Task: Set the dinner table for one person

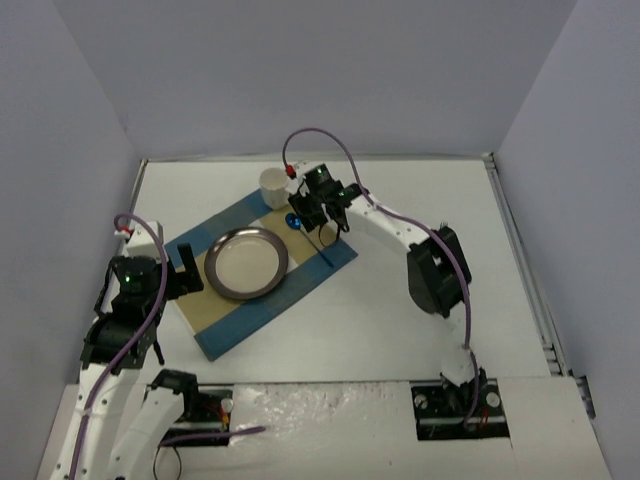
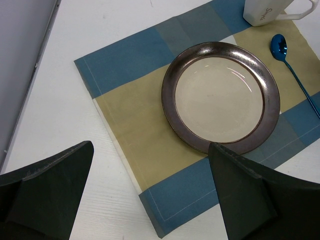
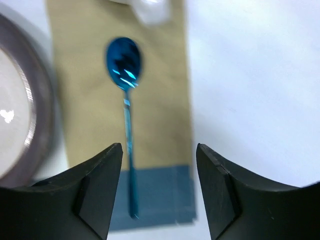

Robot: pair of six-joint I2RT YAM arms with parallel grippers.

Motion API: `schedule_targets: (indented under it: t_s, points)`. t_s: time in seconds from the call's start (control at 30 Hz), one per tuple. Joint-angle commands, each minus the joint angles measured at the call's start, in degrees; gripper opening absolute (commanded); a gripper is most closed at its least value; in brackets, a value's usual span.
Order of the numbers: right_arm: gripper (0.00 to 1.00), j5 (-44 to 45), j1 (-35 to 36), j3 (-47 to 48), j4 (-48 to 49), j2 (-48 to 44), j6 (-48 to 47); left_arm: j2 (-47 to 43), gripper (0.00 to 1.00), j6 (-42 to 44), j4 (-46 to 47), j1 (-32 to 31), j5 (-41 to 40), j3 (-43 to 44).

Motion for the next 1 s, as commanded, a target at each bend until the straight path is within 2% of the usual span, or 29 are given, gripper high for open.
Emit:
schedule_targets:
  t_s: [0.0,0.23,0.3,0.47,0.6,0.77,0.97]
  points:
    - [0.61,3.5,-8.4,-10.6,3.5,-13.8,4.8,1.0,0.97,0.6,3.1,0.5,0.9,0.7]
    - [0.67,3.3,-22.8,-27.1,7.9,-23.6,7.7,0.9,0.97,0.5,3.2,0.9,1.4,0.6]
    - [0.67,-1.4,-28.6,-32.0,10.3,-26.0,8.2,0.8,0.97,0.5,3.3,0.9,1.7,0.6]
    - [0.67,-13.4,-39.9,-37.6,17.2,-26.8,7.4,0.7,0.97,0.6,3.5,1.0,2.3,0.6]
    - [0.66,-19.8,-46.5,-39.3,20.5,-24.6,6.5,0.6,0.97,0.6,3.5,1.0,2.9,0.5]
    - [0.65,-24.2,-51.3,-39.1,24.8,-21.4,5.9,0.5,0.97,0.6,3.5,1.0,3.4,0.5]
    - [0.62,-30.7,-52.5,-36.3,26.9,-15.4,2.6,-0.1,0.97,0.6,3.5,1.0,3.8,0.5]
